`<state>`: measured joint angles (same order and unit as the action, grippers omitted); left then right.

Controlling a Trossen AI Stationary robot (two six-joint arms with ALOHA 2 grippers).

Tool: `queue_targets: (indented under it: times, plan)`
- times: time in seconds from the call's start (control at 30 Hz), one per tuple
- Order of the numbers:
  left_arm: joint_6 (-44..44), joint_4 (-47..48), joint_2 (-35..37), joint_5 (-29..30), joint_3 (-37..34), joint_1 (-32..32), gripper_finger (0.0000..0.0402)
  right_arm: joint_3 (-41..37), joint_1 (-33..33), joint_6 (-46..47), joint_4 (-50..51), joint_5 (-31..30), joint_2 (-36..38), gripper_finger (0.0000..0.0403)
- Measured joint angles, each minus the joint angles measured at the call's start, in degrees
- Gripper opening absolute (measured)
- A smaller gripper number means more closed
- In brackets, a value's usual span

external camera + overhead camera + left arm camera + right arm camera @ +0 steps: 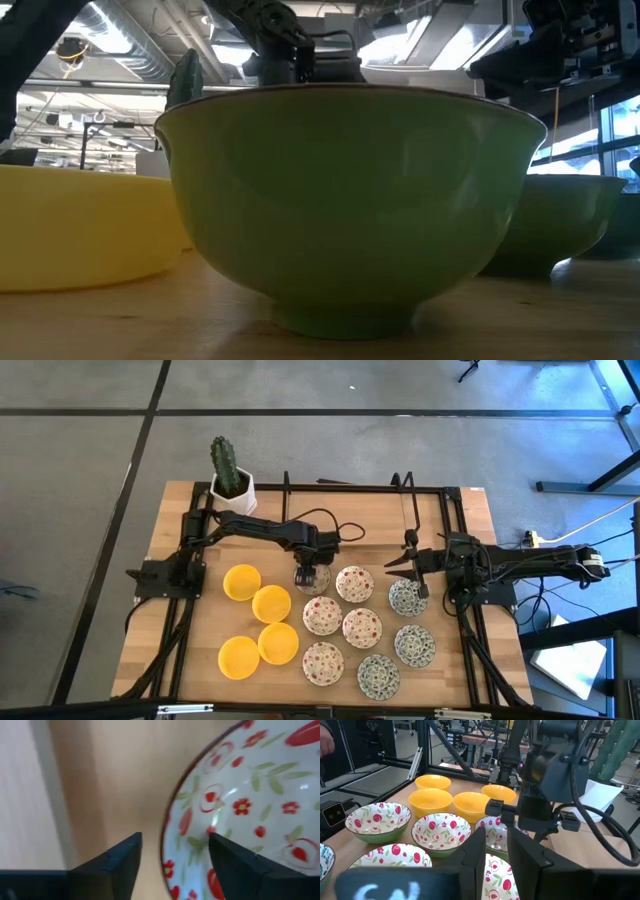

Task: Pick & Place Mini bowls
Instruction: Put the red patterned bowl on the shelf

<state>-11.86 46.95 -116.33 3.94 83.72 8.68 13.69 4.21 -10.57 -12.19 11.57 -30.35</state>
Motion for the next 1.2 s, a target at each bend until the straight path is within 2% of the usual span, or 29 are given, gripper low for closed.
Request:
queue_targets:
  times: [0.17,0.3,0.37,0.47,0.6,0.77,0.93,1.07,1.2]
  plan:
    - [0.2,0.4,0.1,1.9,0.0,0.1,0.0124,0.0,0.0,-0.2,0.0,0.0,0.0,0.0081]
    - [0.6,2.2,0.8,-1.9,0.4,0.1,0.0037,0.0,0.0,-0.3,-0.9,0.0,0.0,0.0081]
    - [1.8,3.3,0.9,-2.8,0.8,0.0,0.0015,0.0,0.0,-0.3,-0.8,0.0,0.0,0.0081]
    - [2.9,5.2,1.2,-3.0,2.5,-0.3,0.0013,0.0,0.0,1.3,-0.5,0.0,0.0,0.0081]
    - [2.9,10.0,2.8,0.5,6.4,-1.2,0.0008,0.0,0.0,4.1,0.1,0.0,0.0,0.0081]
    - [3.7,13.8,6.1,8.1,13.9,-1.2,0.0007,0.0,0.0,4.5,-0.6,0.0,0.0,0.0081]
    - [2.4,16.4,7.0,9.8,21.7,-0.3,0.0007,0.0,0.0,4.5,0.4,0.0,0.0,0.0081]
    - [0.0,17.4,6.9,11.5,29.4,3.1,0.0007,0.0,0.0,5.9,1.0,0.1,0.0,0.0081]
    - [-1.3,17.5,6.2,9.2,34.8,10.1,0.0007,0.0,0.0,5.4,1.3,0.1,0.0,0.0081]
